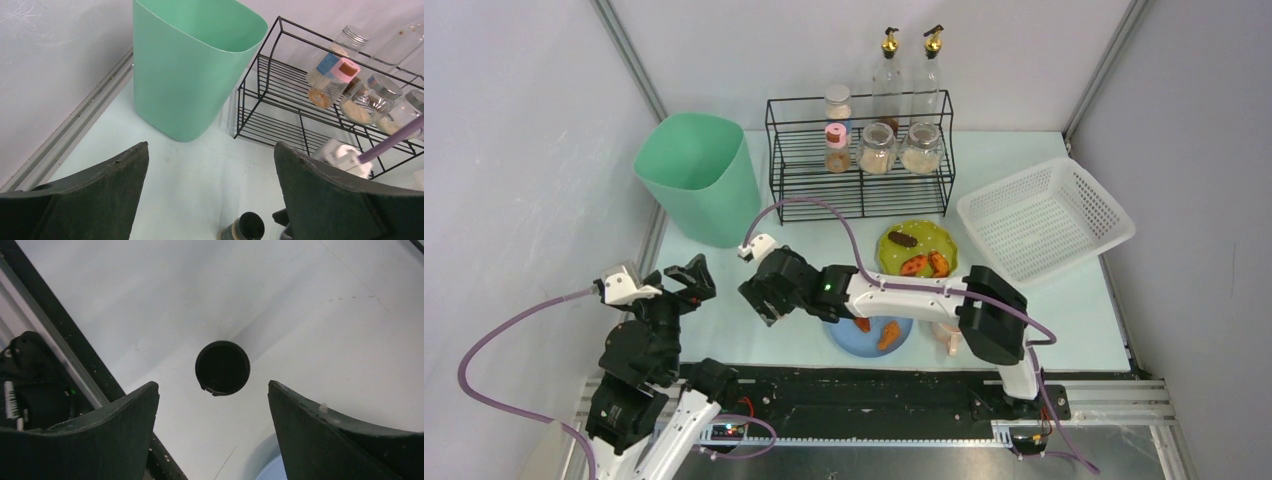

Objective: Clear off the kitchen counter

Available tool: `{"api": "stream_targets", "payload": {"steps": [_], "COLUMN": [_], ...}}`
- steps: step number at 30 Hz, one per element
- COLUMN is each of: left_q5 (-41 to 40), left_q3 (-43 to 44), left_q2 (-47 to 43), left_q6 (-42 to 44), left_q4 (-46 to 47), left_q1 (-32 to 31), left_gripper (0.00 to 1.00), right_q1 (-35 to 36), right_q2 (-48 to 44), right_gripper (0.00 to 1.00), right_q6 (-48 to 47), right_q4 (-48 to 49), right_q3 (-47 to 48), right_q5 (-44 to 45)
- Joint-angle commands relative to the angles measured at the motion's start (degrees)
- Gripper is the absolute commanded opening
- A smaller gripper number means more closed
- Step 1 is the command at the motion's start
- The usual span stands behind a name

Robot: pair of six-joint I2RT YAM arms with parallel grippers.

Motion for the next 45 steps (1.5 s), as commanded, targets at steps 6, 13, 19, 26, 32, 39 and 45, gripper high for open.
{"api": "stream_targets", "payload": {"steps": [6, 13, 19, 26, 32, 39, 45], "left_q5": [-0.8, -0.7, -0.7, -0.6, -0.5, -0.2, -0.2], "left_q3": [-0.4, -0.4, -0.4, -0.4, -0.4, -0.3, -0.2], "left_q2": [0.3, 0.3, 0.1, 0.1, 0.1, 0.4, 0.6], "left_q6": [0.0, 0.0, 0.0, 0.0, 0.0, 0.1, 0.0], "left_q4": [1.4, 1.4, 1.4, 1.4, 1.5, 1.4, 1.4], "left_q1": [0.5, 0.4, 0.4, 0.5, 0.5, 0.5, 0.5], "left_gripper": [0.98, 0.98, 0.98, 0.98, 0.98, 0.98, 0.98], "right_q1": [-0.2, -0.5, -0.5, -0.5, -0.6, -1.7, -5.0], "right_q2": [4.5, 6.4, 7.1, 6.4, 0.4, -9.7, -17.3], "right_gripper": [0.81, 0.72, 0.59, 0.36, 0.20, 0.19, 0.19], "right_q6": [1.6, 1.7, 1.5, 0.8, -0.1, -3.1, -4.8], "right_q4": [5.9, 7.5, 8.9, 9.0, 10.9, 12.6, 14.3], "right_q3": [1.2, 1.3, 1.2, 1.0, -2.2, -5.5, -7.4], "right_q5": [2.1, 2.6, 4.0, 4.9, 7.3, 8.6, 8.4]}}
